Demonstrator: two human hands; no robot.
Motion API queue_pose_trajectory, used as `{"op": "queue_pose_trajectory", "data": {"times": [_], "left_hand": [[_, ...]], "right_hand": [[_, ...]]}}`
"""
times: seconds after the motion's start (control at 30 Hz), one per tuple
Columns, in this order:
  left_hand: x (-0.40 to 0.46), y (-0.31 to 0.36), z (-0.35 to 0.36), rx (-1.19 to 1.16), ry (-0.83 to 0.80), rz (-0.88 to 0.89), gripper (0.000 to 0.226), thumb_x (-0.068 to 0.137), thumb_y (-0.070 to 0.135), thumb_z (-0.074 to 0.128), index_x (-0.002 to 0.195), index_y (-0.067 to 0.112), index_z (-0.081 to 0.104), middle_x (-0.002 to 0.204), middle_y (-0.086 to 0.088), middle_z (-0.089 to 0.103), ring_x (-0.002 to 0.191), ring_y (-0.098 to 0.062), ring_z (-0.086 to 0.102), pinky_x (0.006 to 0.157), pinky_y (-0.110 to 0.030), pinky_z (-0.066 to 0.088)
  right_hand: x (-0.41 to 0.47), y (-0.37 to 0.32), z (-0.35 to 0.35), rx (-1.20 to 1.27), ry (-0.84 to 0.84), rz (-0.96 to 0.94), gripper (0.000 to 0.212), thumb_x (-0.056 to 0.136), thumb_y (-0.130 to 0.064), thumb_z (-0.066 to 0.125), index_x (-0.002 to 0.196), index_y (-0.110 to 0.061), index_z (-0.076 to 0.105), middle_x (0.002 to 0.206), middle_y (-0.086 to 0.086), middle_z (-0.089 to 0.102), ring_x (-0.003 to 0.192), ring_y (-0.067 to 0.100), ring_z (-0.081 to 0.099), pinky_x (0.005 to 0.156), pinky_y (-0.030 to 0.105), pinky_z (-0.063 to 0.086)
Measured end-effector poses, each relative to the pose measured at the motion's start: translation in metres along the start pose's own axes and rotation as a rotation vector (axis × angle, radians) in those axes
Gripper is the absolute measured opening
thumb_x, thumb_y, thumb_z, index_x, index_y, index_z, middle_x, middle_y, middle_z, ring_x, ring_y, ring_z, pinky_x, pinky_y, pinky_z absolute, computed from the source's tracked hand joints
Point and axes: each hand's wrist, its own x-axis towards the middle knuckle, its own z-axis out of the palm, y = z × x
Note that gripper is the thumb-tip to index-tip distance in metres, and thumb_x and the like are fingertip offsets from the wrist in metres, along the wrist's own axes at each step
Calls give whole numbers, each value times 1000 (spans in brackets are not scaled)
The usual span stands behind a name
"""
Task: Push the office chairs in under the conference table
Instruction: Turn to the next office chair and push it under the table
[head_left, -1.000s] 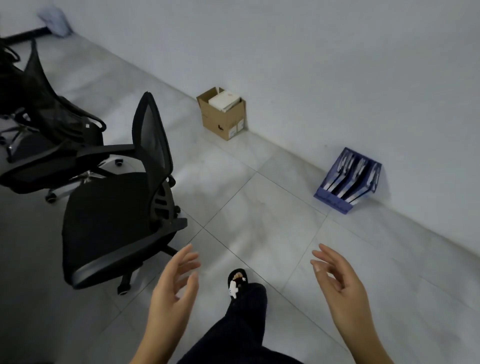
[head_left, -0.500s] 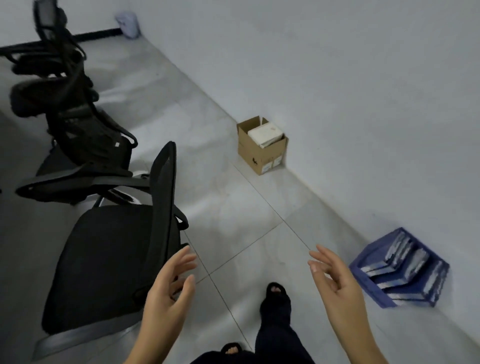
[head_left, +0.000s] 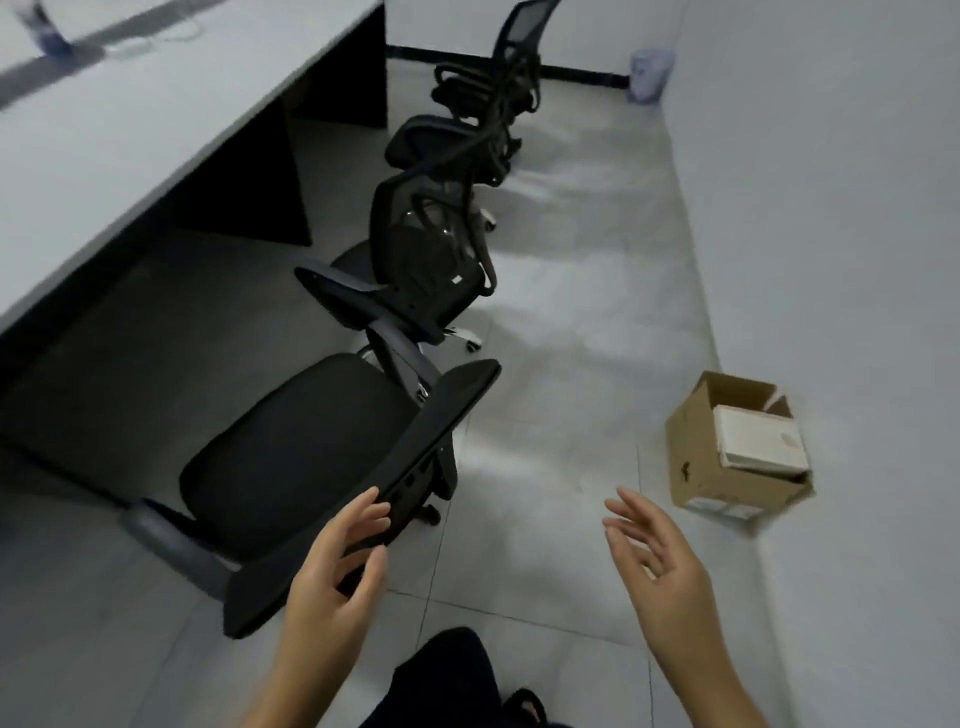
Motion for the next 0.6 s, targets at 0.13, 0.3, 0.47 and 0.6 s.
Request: {"op": "queue_pose_trajectory", "data": {"times": [0.13, 0.3, 0.47, 0.6], "left_hand": [[16, -1, 12, 18, 179, -44, 58, 87, -3, 54, 116, 46, 47, 116, 22, 56, 107, 1, 56, 84, -5, 45], [35, -7, 13, 79, 343, -93, 73, 86, -3, 55, 111, 65, 44, 114, 27, 55, 105, 6, 55, 84, -4, 44], [45, -20, 8, 214, 430, -154, 72, 85, 1, 58, 115, 63, 40, 112, 29, 55, 107, 8, 52, 84, -10, 47], [48, -32, 7, 501, 305, -247, 52, 86, 19, 60, 127, 42, 38, 123, 24, 47, 116, 8, 42, 97, -16, 34]], "right_hand": [[65, -4, 12, -35, -175, -73, 34, 87, -13, 59, 111, -37, 54, 110, -13, 63, 98, -3, 59, 76, 4, 45], [130, -16, 42, -61, -358, -144, 34, 87, -14, 59, 119, -26, 55, 109, -15, 62, 99, -4, 58, 76, 3, 45], [179, -25, 78, -149, -579, -250, 34, 87, -16, 60, 115, -36, 54, 108, -16, 60, 99, -5, 56, 78, 2, 44], [215, -20, 109, -434, -871, -462, 42, 88, -27, 59, 126, -35, 45, 123, -16, 52, 112, -5, 46, 94, 9, 34]]}}
